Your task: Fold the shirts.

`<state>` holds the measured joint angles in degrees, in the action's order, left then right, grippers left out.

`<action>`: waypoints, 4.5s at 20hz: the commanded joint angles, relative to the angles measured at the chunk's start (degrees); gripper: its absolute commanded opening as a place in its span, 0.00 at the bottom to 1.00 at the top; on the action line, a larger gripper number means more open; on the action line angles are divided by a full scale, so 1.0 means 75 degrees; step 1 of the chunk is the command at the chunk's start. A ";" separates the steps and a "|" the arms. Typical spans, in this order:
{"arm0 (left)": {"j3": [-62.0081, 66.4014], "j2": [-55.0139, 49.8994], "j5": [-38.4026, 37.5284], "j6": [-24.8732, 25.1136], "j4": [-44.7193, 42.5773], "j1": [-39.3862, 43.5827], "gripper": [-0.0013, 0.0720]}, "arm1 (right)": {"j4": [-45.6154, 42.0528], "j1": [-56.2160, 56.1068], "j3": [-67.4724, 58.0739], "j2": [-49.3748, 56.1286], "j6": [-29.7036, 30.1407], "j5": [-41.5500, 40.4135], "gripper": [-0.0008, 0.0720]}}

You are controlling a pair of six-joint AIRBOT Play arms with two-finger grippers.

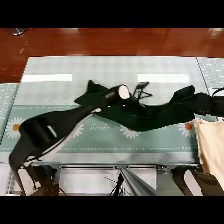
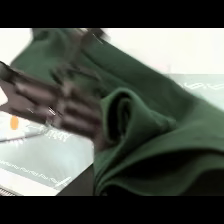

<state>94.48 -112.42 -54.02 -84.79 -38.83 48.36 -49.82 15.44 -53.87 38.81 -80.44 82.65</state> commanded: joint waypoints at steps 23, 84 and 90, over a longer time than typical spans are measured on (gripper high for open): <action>-0.5887 1.0433 -0.1241 0.0411 -0.1670 -0.7621 0.05 | 0.0533 -0.5980 -0.5732 0.8443 -0.0428 -0.3054 0.05; -0.8000 1.1089 -0.0478 0.0417 -0.1131 -0.7493 0.05 | -0.2180 -0.0466 -0.8387 0.5219 -0.2340 0.2331 0.05; -0.8000 1.1089 -0.0455 0.0437 -0.1131 -0.7493 0.05 | -0.2474 0.2340 -0.7385 0.3730 -0.2634 0.3165 0.05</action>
<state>34.50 -29.28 -57.54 -81.65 -47.31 -7.88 -66.85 23.99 -113.23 72.12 -98.85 103.31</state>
